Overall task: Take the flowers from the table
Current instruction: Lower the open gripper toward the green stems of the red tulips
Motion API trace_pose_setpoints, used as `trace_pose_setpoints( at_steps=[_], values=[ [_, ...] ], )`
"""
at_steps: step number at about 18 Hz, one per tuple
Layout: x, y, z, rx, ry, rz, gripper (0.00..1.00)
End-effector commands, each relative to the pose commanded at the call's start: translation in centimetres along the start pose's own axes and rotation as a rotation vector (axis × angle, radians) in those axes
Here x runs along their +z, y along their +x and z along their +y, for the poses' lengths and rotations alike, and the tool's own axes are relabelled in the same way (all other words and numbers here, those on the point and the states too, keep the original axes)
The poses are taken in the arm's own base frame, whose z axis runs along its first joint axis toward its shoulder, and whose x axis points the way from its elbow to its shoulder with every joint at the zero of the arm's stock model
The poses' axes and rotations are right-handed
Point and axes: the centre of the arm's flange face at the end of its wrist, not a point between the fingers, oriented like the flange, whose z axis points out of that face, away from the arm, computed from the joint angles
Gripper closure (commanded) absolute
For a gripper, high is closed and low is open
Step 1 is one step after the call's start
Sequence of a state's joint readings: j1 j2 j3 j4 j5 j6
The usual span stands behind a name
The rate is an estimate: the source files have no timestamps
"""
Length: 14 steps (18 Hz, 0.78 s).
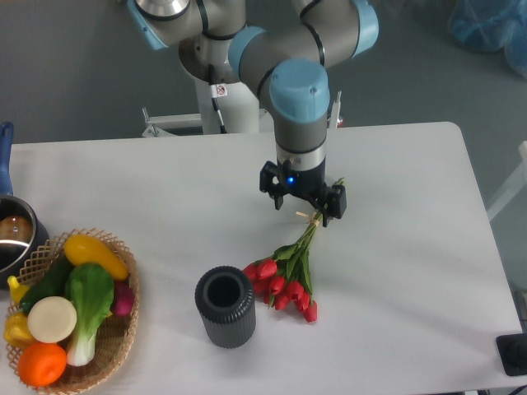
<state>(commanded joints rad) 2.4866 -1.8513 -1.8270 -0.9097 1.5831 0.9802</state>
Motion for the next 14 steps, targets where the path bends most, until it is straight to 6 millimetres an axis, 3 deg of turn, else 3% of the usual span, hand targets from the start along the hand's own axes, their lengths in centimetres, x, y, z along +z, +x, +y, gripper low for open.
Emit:
trace_pose_setpoints(
  at_steps=[5, 14],
  values=[
    [3.9, 0.3, -0.8, 0.018, -0.031, 0.049, 0.00],
    [8.1, 0.5, -1.6, 0.041, -0.040, 0.071, 0.00]
  ],
)
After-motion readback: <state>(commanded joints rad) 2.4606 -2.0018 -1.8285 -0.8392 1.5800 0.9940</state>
